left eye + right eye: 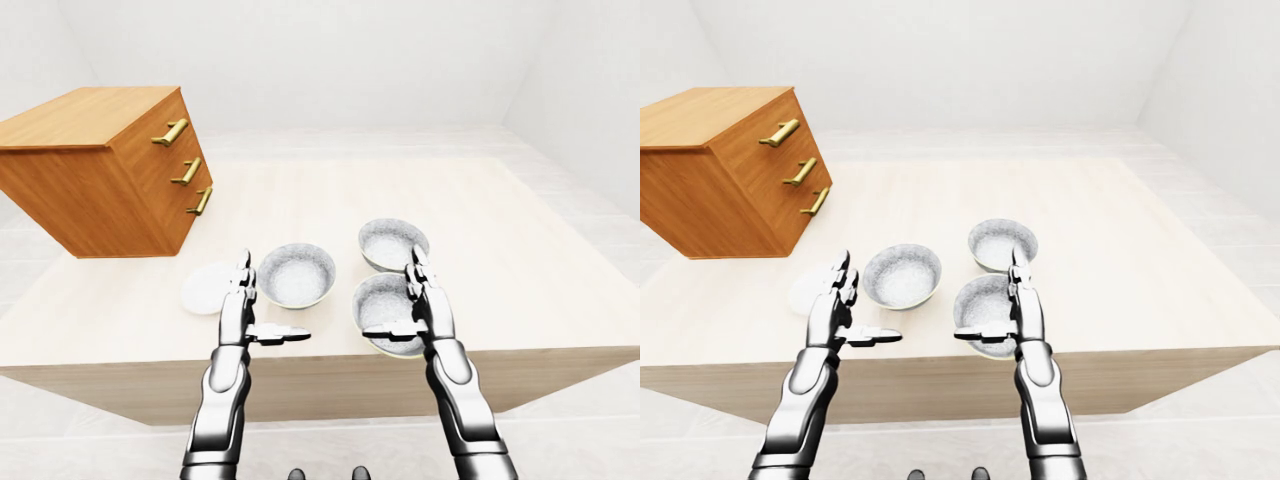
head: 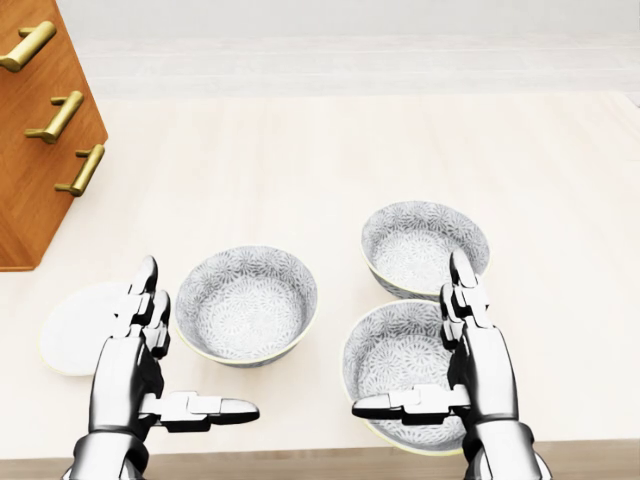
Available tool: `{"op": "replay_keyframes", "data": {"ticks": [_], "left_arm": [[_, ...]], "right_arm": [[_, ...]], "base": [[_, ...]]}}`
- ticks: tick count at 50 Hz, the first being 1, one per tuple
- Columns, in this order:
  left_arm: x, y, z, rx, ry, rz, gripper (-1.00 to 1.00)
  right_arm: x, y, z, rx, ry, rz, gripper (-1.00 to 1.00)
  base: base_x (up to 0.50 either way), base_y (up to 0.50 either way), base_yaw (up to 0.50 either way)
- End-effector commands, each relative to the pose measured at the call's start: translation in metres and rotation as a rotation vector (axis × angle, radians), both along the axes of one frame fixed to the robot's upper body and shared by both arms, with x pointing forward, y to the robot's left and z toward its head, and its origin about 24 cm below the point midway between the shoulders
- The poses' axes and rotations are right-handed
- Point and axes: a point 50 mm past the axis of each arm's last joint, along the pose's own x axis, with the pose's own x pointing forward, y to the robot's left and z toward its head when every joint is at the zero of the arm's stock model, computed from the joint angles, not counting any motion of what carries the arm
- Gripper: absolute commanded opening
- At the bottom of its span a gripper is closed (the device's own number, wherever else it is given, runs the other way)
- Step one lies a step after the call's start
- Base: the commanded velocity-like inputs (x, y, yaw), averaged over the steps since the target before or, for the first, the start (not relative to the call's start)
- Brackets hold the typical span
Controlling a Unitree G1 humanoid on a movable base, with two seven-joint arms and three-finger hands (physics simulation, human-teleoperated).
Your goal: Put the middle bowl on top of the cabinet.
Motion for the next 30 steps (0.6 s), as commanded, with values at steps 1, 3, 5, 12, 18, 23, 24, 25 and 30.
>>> {"op": "replay_keyframes", "data": {"ticks": [1,3,5,12,18,23,24,25,30], "left_arm": [[0.001,0.010,-0.001,-0.017,0.012,0.003,1.00],[-0.002,0.007,0.001,-0.064,0.005,-0.034,1.00],[-0.004,0.004,0.007,-0.063,-0.021,-0.049,1.00],[-0.003,0.007,0.006,-0.068,0.009,-0.023,1.00],[-0.014,0.014,0.041,-0.164,-0.131,-0.033,1.00],[-0.015,0.017,0.047,-0.082,-0.152,0.004,1.00],[-0.017,0.015,0.052,-0.073,-0.172,-0.007,1.00],[-0.019,0.014,0.060,-0.073,-0.206,-0.014,1.00],[-0.021,0.015,0.072,-0.088,-0.262,-0.016,1.00]], "right_arm": [[0.002,-0.005,0.000,-0.001,0.002,0.001,1.00],[0.002,-0.006,0.000,-0.013,-0.003,-0.010,1.00],[0.002,-0.007,-0.001,-0.011,-0.002,-0.012,1.00],[0.000,-0.007,0.004,-0.021,-0.025,-0.014,1.00],[-0.002,-0.009,0.012,-0.026,-0.047,-0.020,1.00],[-0.005,-0.009,0.015,-0.010,-0.050,-0.011,1.00],[-0.006,-0.008,0.015,-0.010,-0.053,-0.003,1.00],[-0.007,-0.008,0.018,-0.008,-0.058,-0.003,1.00],[-0.008,-0.007,0.021,-0.026,-0.063,-0.002,1.00]], "base": [[0.00,0.00,0.00],[0.00,0.00,0.00],[0.00,0.00,0.00],[0.00,0.00,0.00],[0.00,0.00,0.00],[0.00,0.00,0.00],[0.00,0.00,0.00],[0.00,0.00,0.00],[0.00,0.00,0.00]]}}
